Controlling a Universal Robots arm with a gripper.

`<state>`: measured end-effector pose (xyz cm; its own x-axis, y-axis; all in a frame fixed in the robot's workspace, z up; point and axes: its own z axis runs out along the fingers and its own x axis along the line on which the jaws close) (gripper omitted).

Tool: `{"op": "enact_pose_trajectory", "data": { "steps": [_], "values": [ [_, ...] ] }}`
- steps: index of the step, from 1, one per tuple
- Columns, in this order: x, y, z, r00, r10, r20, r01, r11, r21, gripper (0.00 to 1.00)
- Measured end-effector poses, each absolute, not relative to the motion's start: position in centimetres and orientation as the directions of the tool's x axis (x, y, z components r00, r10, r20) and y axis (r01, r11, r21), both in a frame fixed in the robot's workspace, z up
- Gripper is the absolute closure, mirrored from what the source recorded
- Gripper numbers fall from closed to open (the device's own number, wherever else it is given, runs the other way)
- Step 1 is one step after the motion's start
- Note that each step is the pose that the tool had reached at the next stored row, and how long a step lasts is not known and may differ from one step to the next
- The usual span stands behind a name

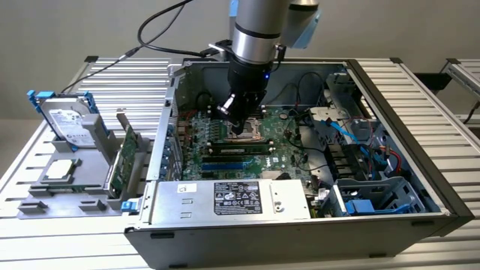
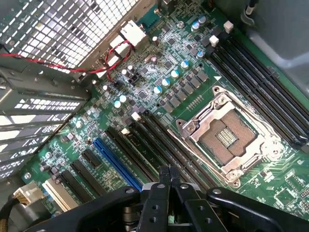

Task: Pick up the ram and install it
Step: 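Press down the ram until it locks into place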

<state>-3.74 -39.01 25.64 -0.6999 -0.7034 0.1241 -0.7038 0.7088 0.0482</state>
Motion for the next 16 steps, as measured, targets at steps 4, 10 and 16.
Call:
{"op": "enact_pose_trajectory", "data": {
  "steps": [4,10,16],
  "values": [
    [-3.73,-39.01,25.91,-0.72,-0.682,0.128,-0.683,0.729,0.044,0.89],
    [-3.74,-39.02,26.16,-0.752,-0.644,0.139,-0.647,0.762,0.032,0.89],
    [-3.74,-39.01,26.3,-0.785,-0.603,0.14,-0.607,0.794,0.022,0.89]
  ]
}}
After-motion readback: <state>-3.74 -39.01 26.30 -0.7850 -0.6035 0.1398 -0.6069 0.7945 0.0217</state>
